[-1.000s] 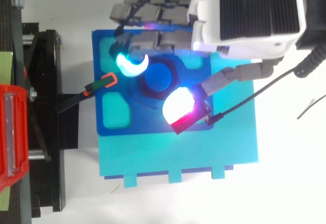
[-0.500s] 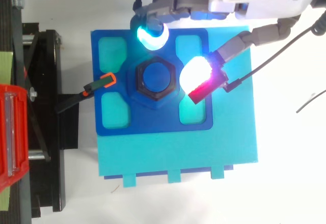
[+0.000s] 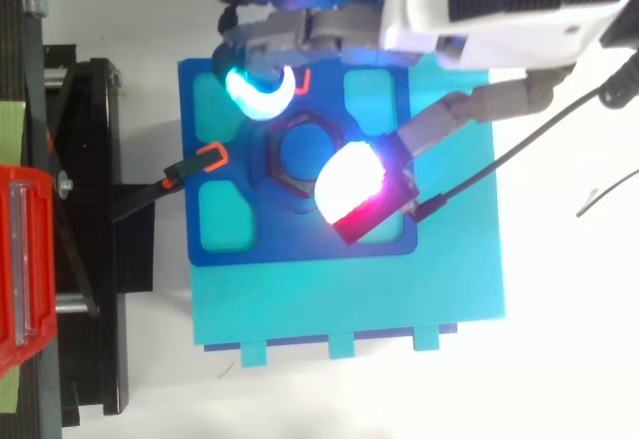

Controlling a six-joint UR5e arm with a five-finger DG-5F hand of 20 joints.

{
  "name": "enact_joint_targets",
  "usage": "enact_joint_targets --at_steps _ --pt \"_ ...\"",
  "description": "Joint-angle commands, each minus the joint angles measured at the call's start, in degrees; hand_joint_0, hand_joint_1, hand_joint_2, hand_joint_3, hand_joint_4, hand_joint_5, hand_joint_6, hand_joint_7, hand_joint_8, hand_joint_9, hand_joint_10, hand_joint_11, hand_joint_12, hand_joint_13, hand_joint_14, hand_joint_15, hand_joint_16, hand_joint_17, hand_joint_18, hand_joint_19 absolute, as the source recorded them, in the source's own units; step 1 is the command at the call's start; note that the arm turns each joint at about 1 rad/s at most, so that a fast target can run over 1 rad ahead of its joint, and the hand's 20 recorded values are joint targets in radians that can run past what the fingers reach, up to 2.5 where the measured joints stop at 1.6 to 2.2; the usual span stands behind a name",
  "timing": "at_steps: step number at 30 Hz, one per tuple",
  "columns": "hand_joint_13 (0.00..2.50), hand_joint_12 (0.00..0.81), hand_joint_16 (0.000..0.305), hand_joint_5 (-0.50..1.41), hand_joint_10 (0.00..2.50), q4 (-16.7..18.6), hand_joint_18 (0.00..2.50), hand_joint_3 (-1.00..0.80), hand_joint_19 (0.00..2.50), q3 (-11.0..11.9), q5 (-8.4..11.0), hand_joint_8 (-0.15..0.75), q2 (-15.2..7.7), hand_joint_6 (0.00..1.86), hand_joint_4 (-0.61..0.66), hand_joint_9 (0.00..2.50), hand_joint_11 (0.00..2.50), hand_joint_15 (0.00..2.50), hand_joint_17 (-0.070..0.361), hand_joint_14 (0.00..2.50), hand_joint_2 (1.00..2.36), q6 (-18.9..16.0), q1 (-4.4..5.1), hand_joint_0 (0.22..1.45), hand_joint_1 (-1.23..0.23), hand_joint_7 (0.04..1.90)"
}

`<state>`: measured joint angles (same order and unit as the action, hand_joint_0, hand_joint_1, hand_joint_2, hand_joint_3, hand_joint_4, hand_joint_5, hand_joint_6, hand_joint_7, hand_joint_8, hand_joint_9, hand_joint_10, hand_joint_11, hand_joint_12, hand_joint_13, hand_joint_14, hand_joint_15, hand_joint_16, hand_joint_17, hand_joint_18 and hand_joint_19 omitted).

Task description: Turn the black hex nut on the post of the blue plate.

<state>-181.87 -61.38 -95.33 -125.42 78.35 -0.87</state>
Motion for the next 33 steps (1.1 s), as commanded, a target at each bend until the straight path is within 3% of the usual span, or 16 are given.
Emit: enact_joint_targets --at_steps 1,2,4,6,9,11,24,33 --pt "0.28 0.368 0.059 -0.21 0.00 0.9 0.10 -0.50 0.10 0.0 2.25 0.241 -0.2 0.50 0.19 0.26 0.00 0.05 0.133 0.00 1.00 0.0 1.75 0.49 -0.33 0.99" --pt "0.28 0.368 0.059 -0.21 0.00 1.0 0.10 -0.50 0.10 0.0 2.60 0.241 -0.2 0.50 0.19 0.26 0.00 0.05 0.133 0.00 1.00 0.0 2.02 0.49 -0.33 0.99" --pt "0.28 0.368 0.059 -0.21 0.00 0.7 0.10 -0.50 0.10 0.0 4.98 0.241 -0.3 0.50 0.19 0.27 0.00 0.05 0.133 0.00 1.00 0.0 3.95 0.49 -0.33 0.99" --pt "0.28 0.368 0.059 -0.21 0.00 0.5 0.10 -0.50 0.11 0.0 6.03 0.242 -0.3 0.50 0.19 0.27 0.00 0.05 0.134 0.00 1.00 0.0 5.09 0.49 -0.33 0.98" --pt "0.28 0.368 0.059 -0.21 0.00 0.4 0.10 -0.50 0.10 0.0 8.32 0.243 -0.2 0.50 0.19 0.27 0.00 0.05 0.134 0.00 1.00 0.0 5.97 0.49 -0.33 0.98" --pt "0.28 0.368 0.059 -0.21 0.00 0.4 0.10 -0.50 0.10 0.0 8.84 0.243 -0.3 0.50 0.20 0.27 0.00 0.05 0.134 0.00 1.00 0.0 6.41 0.49 -0.33 0.98" --pt "0.28 0.367 0.059 -0.21 0.00 -0.1 0.10 -0.50 0.11 -0.9 8.76 0.244 -0.3 0.50 0.20 0.27 0.00 0.06 0.134 0.00 1.00 -0.5 6.59 0.49 -0.33 0.96" --pt "0.28 0.366 0.059 -0.21 0.00 -1.0 0.09 -0.50 0.10 -0.9 7.97 0.244 -0.3 0.50 0.19 0.27 0.00 0.05 0.132 0.00 1.00 -0.5 6.15 0.49 -0.33 0.97"
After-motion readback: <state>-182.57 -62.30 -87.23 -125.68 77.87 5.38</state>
